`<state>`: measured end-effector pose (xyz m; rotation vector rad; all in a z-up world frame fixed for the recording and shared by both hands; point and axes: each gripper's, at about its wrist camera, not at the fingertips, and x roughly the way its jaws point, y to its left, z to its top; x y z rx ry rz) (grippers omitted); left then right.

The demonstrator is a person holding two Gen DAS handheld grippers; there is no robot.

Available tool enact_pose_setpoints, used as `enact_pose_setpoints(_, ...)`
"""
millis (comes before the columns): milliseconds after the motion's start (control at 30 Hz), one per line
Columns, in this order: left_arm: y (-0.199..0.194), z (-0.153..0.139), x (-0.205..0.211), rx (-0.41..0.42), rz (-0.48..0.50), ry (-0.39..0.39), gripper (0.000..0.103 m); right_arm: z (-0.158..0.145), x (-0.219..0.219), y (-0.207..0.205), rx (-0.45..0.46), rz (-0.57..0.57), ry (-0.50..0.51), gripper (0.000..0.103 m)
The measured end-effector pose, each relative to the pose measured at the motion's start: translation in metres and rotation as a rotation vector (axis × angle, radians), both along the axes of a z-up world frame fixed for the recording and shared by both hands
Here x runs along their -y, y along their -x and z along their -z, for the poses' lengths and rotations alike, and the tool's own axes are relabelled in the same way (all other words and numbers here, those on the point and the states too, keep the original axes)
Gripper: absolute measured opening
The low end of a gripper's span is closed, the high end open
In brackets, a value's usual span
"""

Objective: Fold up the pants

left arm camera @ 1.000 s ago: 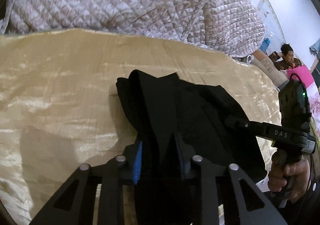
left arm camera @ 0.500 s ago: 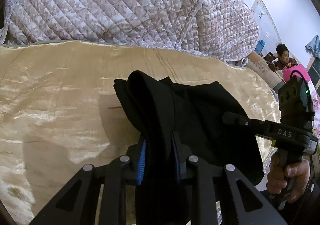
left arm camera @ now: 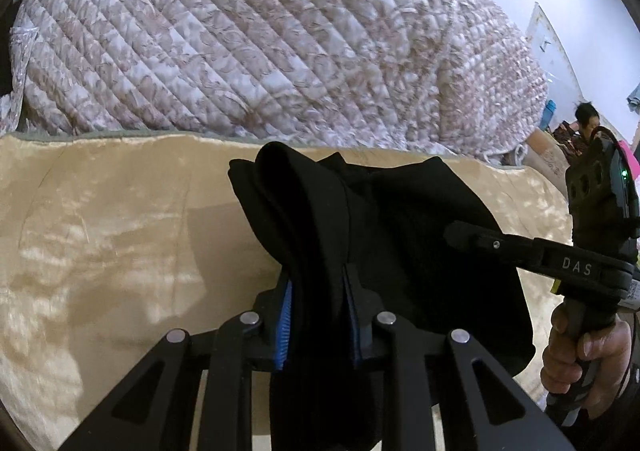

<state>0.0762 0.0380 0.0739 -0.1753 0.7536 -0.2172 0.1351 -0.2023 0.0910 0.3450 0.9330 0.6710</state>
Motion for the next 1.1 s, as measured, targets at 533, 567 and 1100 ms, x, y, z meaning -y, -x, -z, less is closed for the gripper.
enact_pose_setpoints(533, -0.054, 0.052, -0.036, -0.108, -0.042, 0.033, 0.037, 0.062, -0.016, -0.072, -0.115, 0.014, 0.088, 0.023)
enact_pose_setpoints(567, -0.053, 0.051, -0.035, -0.105, -0.044, 0.027, 0.037, 0.061, -0.013, -0.072, -0.111, 0.021, 0.093, 0.023)
enact_pose_setpoints(1100, 0.010, 0.018, -0.003, 0.016, 0.008, -0.052, 0.037, 0.017, -0.022, 0.009, 0.144, -0.050, 0.264, 0.023)
